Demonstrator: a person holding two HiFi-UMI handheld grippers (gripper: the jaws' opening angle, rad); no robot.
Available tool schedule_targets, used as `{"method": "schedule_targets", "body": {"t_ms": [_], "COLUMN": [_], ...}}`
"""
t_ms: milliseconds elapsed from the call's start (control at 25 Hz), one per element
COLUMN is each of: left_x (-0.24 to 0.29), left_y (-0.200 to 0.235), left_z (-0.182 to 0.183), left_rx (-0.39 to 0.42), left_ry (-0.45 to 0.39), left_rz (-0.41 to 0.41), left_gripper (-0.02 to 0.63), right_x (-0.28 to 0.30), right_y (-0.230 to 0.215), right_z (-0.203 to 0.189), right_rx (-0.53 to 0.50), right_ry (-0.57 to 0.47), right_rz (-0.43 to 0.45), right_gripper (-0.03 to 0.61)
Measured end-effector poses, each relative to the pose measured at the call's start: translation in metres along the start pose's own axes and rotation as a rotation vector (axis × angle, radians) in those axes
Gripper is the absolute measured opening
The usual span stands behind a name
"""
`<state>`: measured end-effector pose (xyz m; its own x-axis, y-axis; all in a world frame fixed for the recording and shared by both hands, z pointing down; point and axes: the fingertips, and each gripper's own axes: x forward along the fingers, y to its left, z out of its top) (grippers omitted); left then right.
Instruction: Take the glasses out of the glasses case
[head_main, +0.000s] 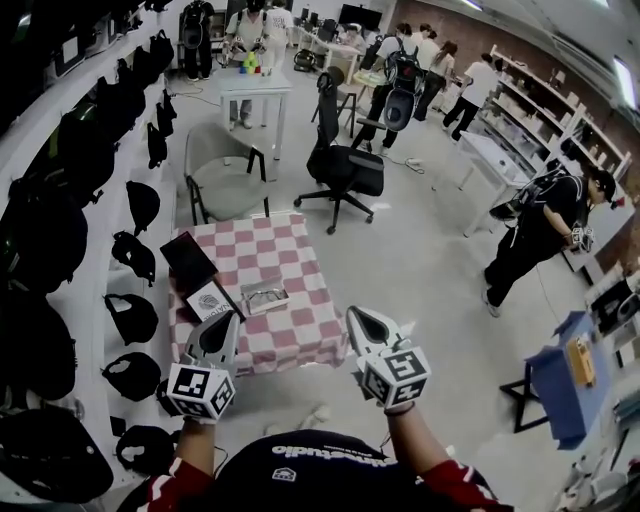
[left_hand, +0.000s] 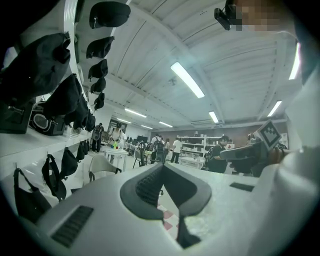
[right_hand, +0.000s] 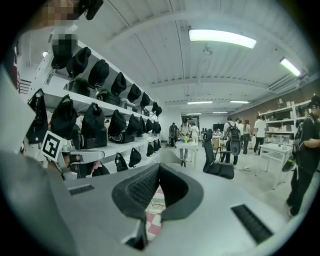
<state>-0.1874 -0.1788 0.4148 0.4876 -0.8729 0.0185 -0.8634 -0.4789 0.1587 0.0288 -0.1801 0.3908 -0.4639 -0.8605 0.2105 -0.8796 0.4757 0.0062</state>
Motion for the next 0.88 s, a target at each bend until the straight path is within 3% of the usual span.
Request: {"method": "schedule_targets", "body": {"t_ms": [560,880], "left_x": [0.038,0.062], "left_y": [0.006,0.003], "left_z": [0.017,0.02], "left_rx": [-0.002,0.042], "left_ry": [-0.046,-0.039], "left_rz": [0.014,-0.01], "left_gripper": [0.006,0.006], "right_x": [0.06,0.062], "right_y": [-0.008,-0.032], "right_z": [0.018,0.019], "right_rx": [-0.014,-0.022], "right_ry": [-0.027,-0.019], "right_rz": [0.133,0.11], "right_gripper": [0.002,0.002]}}
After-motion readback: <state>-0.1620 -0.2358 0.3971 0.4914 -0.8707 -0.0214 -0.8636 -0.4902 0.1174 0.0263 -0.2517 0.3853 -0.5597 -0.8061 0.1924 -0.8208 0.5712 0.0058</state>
